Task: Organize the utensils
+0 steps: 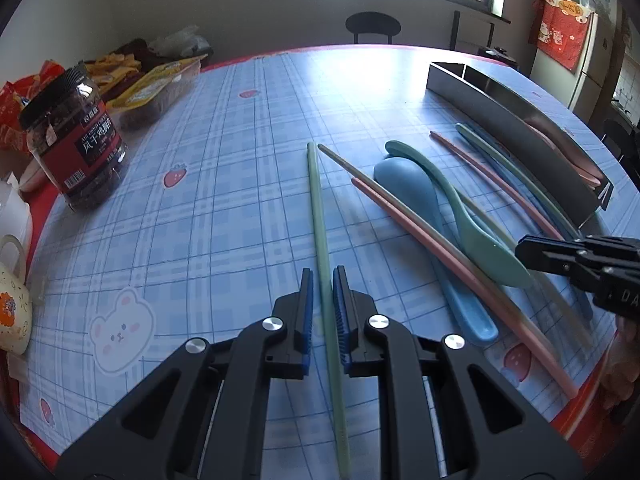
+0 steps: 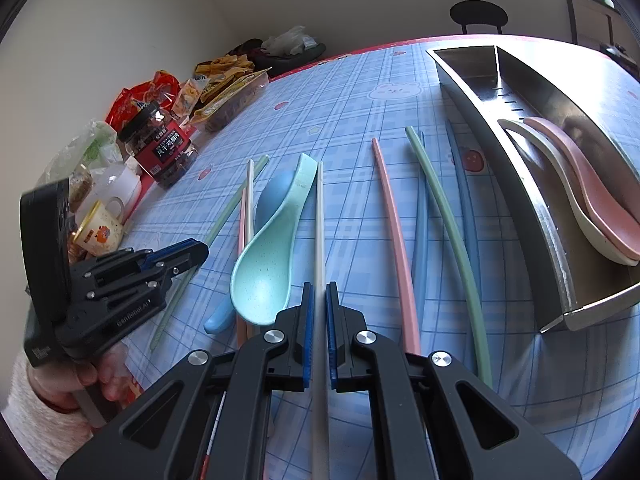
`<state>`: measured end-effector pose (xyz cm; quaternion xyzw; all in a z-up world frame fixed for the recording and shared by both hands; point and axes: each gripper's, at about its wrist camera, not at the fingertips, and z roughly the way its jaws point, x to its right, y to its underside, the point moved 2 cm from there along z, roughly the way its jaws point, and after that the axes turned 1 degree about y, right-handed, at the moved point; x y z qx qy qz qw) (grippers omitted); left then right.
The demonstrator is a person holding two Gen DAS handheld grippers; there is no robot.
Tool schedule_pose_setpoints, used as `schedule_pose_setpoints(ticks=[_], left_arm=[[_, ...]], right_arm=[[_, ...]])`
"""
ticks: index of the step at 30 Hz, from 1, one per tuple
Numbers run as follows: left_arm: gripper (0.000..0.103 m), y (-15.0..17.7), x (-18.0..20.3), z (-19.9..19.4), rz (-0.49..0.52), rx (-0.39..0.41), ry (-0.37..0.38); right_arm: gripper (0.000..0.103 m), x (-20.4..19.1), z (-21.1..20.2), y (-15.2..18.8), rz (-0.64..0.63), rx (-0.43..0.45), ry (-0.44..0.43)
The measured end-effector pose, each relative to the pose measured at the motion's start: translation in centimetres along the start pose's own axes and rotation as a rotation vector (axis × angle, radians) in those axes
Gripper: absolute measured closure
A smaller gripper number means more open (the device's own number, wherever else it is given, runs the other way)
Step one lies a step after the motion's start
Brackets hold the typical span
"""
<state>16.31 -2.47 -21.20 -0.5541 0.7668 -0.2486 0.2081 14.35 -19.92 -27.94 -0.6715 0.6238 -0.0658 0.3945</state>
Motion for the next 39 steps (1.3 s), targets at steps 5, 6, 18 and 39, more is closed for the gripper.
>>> schedule_pose_setpoints(ticks=[5, 6, 18, 39], left_arm=[[0.088, -0.1, -0.5, 0.1, -0.025, 0.006, 0.031], [0.088, -0.2, -0.3, 0.1, -0.011, 0.006, 0.027], [0.089, -0.2, 0.3, 0.2, 0.023, 0.008, -0.004], [0.088, -0.2, 0.0, 0.2, 0.015, 0.007, 0.007]], right_arm=[[0.097, 0.6, 0.0, 0.0, 0.029, -0.001, -0.031], [0.097, 0.5, 0.0, 0.1, 0.027, -0.001, -0.029], [0.096, -2.2, 0.7, -0.7, -0.15, -0.036, 0.128], [0.094, -4.8, 2.4, -0.9, -0.432, -0.022, 0.329]])
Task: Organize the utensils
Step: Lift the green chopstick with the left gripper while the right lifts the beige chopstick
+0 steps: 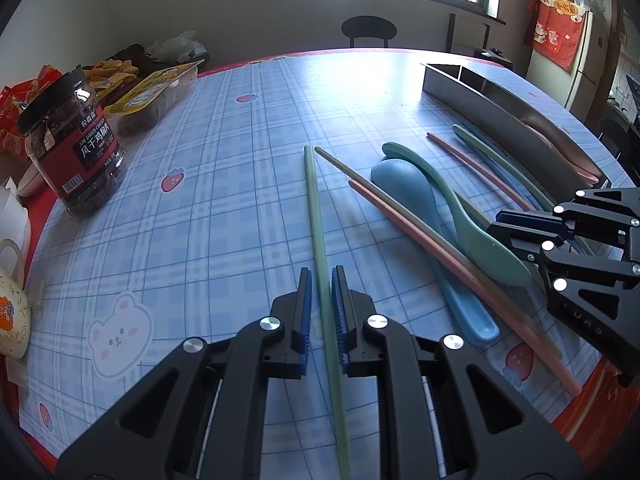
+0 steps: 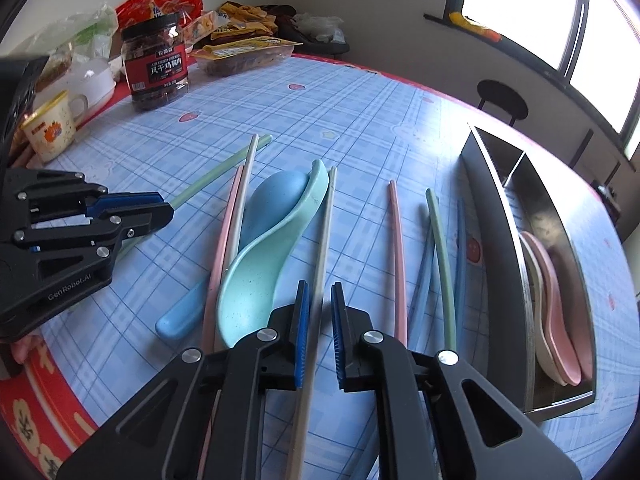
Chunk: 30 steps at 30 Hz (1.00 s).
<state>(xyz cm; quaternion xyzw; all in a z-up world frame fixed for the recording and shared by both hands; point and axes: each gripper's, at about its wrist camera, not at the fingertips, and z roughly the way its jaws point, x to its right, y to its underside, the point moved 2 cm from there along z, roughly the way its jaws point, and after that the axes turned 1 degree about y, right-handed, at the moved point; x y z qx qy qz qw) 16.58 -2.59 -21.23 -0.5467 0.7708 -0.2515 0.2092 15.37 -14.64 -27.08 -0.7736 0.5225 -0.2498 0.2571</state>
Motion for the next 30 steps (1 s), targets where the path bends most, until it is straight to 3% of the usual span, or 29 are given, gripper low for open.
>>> schedule_pose_setpoints(ticks=[6, 11, 14, 21, 30], left_arm=[[0.09, 0.0, 0.5, 0.0, 0.025, 0.001, -0.029], [0.093, 0.1, -1.1, -0.3, -0.054, 0.009, 0.035], [0.093, 0.3, -2.2, -1.2, -0.111, 0.057, 0.08], [0.093, 0.9, -3.7, -3.7, -0.192, 0.185, 0.039], [0.093, 1.1, -4.6, -4.4, -0.238, 0.206, 0.037]], right_arm=[[0.096, -0.1, -0.3, 0.3, -0.007, 0.02, -0.003], [0.097, 0.7, -1.2, 0.6, 0.035, 0.068, -0.007], [0.097, 1.0, -1.7, 0.7, 0.047, 0.096, -0.006], [0.097, 2.2, -2.7, 0.9, 0.109, 0.149, -0.029], [0.097, 2.2, -2.7, 0.8, 0.116, 0.15, -0.033]])
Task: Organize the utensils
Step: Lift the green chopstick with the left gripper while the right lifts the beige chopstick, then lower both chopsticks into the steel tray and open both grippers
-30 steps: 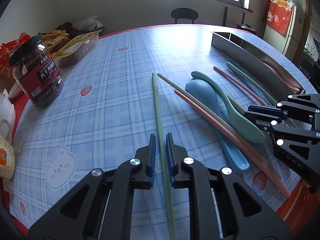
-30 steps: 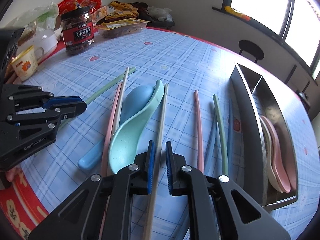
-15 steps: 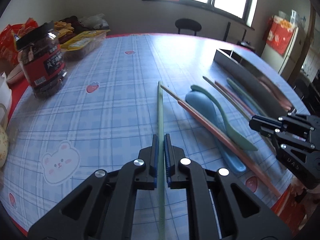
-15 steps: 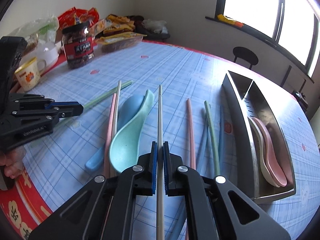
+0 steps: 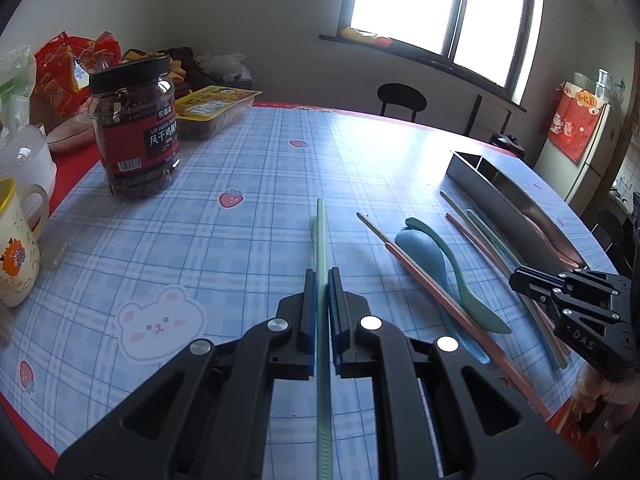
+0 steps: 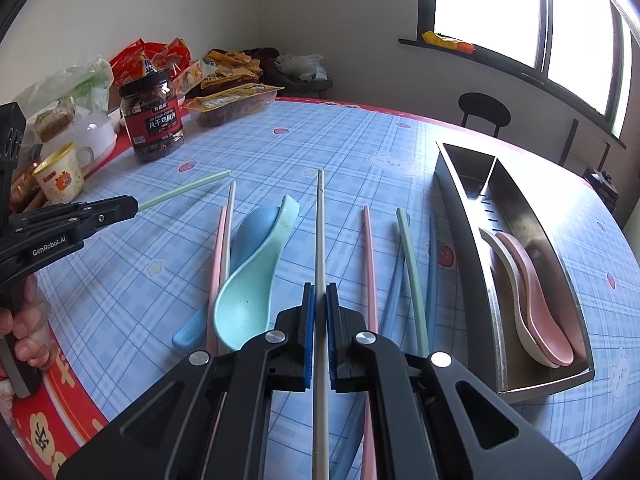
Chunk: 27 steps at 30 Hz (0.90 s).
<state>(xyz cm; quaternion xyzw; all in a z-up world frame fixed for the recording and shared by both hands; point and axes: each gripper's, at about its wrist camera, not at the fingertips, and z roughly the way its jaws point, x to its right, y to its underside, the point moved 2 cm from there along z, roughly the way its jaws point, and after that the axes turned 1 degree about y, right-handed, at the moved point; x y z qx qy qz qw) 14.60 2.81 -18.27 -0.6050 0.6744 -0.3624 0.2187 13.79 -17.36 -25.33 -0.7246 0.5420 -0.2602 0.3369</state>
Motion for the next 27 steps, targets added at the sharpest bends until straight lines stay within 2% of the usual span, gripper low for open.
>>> schedule_pose_setpoints(ticks=[8, 10, 14, 17, 20, 22, 25, 27], left_arm=[[0.093, -0.2, -0.3, -1.7, -0.014, 0.088, -0.004], [0.093, -0.6, 0.2, -2.4, 0.008, 0.11, -0.029], [0.093, -2.2, 1.4, -4.0, 0.002, 0.155, -0.029], [0.093, -3.8, 3.2, -5.3, 0.016, 0.196, -0.034], [0.093, -5.2, 5.4, -6.1, 0.04, 0.227, -0.028], [0.093, -6.0, 7.1, -6.3, 0.058, 0.242, -0.025], [0.093, -7.1, 9.8, -5.9, 0.072, 0.252, -0.003], [0.093, -7.6, 11.4, -5.1, 0.063, 0.244, 0.02]], right_arm=[[0.097, 0.8, -0.9, 0.1, 0.047, 0.046, -0.034], [0.097, 1.1, -1.2, 0.1, 0.061, 0.062, -0.047], [0.097, 1.7, -2.1, 0.2, 0.091, 0.111, -0.092], [0.097, 3.0, -2.8, 0.2, 0.152, 0.149, -0.153], [0.097, 5.3, -3.3, 0.0, 0.256, 0.153, -0.238], [0.097, 6.8, -3.8, -0.3, 0.297, 0.162, -0.265], [0.097, 9.3, -4.7, -1.1, 0.318, 0.197, -0.261], [0.097, 11.3, -5.0, -1.8, 0.319, 0.221, -0.226]])
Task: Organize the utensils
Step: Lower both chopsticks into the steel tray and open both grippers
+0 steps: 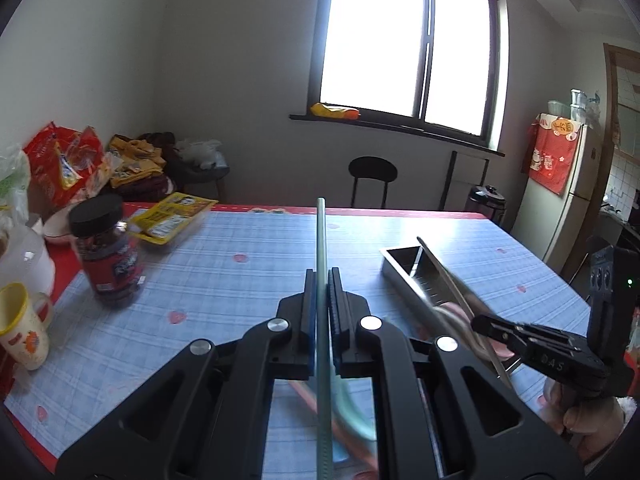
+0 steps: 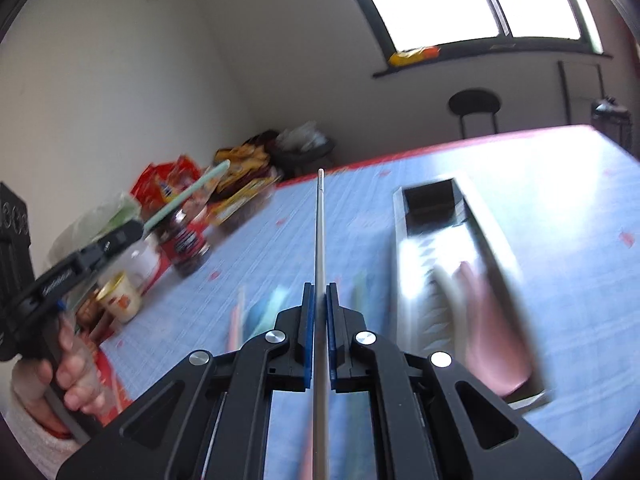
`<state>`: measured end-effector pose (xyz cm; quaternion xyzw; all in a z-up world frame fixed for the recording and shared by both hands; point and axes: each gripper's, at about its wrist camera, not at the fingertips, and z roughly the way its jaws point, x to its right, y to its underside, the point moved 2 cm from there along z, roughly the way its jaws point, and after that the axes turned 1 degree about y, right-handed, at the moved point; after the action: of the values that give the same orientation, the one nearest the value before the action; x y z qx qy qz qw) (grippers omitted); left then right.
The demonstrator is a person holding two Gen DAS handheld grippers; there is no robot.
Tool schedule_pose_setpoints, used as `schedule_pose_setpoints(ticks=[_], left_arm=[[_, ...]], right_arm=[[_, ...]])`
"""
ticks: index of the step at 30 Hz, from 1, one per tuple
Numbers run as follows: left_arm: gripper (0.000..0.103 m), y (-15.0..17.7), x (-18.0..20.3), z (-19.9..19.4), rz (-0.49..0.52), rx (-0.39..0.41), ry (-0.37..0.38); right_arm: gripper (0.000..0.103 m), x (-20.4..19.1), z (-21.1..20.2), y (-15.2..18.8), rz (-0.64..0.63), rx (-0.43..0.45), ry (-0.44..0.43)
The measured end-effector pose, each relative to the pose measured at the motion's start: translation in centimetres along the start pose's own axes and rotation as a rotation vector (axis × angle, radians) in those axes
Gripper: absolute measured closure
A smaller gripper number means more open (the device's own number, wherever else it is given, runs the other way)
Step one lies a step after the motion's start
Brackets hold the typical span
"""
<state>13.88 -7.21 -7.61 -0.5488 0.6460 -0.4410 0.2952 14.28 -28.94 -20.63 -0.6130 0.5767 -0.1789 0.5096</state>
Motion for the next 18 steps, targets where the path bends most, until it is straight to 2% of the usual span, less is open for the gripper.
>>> schedule_pose_setpoints(ticks=[4, 7, 12, 18], left_arm=[[0.093, -0.4, 3.3, 2.3, -0.025, -0.028, 0.035], [0.093, -0.2, 5.6, 4.5, -0.04, -0.069, 0.055], [0.093, 0.6, 7.8, 7.3, -0.066, -0.124, 0.089], [0.093, 1.9, 8.8, 10.7, -0.177, -0.208, 0.138]], right_arm=[[0.097, 3.3, 0.5, -2.7, 0.011, 0.013, 0.051], [0.097, 5.6, 1.6, -3.5, 0.066, 0.001, 0.051], [0.097, 8.1, 3.4, -2.6, 0.169, -0.066, -0.023], [0.097, 8.1, 4.5, -1.7, 0.184, -0.11, -0.03]])
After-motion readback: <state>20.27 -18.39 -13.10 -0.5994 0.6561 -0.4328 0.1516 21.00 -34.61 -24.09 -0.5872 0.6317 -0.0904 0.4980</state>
